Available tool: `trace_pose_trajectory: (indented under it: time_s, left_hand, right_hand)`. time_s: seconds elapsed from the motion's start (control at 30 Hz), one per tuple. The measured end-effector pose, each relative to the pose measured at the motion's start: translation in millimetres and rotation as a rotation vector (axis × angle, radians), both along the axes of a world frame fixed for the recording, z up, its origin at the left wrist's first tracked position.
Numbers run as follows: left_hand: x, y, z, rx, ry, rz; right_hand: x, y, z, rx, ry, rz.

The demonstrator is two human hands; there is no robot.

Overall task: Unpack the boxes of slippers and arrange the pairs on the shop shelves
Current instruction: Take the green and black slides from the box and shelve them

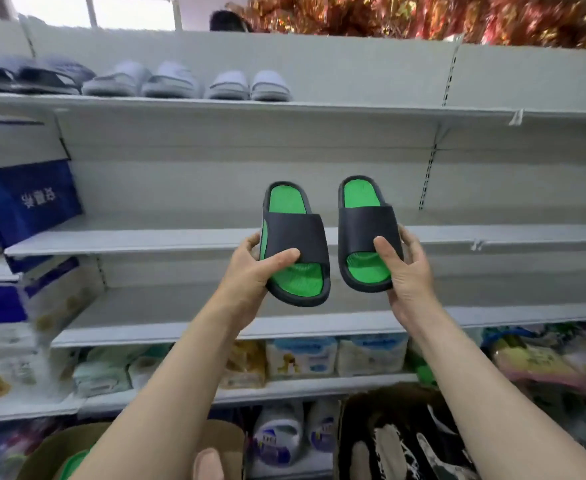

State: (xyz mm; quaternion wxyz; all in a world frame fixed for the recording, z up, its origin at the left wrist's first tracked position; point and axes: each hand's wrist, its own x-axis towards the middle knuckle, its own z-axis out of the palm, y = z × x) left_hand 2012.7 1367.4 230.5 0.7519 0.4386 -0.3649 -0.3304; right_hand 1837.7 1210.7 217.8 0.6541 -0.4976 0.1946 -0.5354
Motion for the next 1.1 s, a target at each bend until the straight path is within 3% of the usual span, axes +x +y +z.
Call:
trace_pose_trajectory:
  time_s: [0.37,0.67,1.1]
  left_hand:
    - [27,-104,103,-0.199,-0.091,-0.146]
    - [42,-158,147,-0.299,-0.162,-0.131]
    - [74,-244,203,-0.102,-0.183,0.171]
  right_hand:
    - [26,-94,106,-0.202,-0.194,0.008]
    - [37,-151,147,-0.289,-0.242,-0.009]
    - [35,-200,178,-0.352,-0.242,0.148]
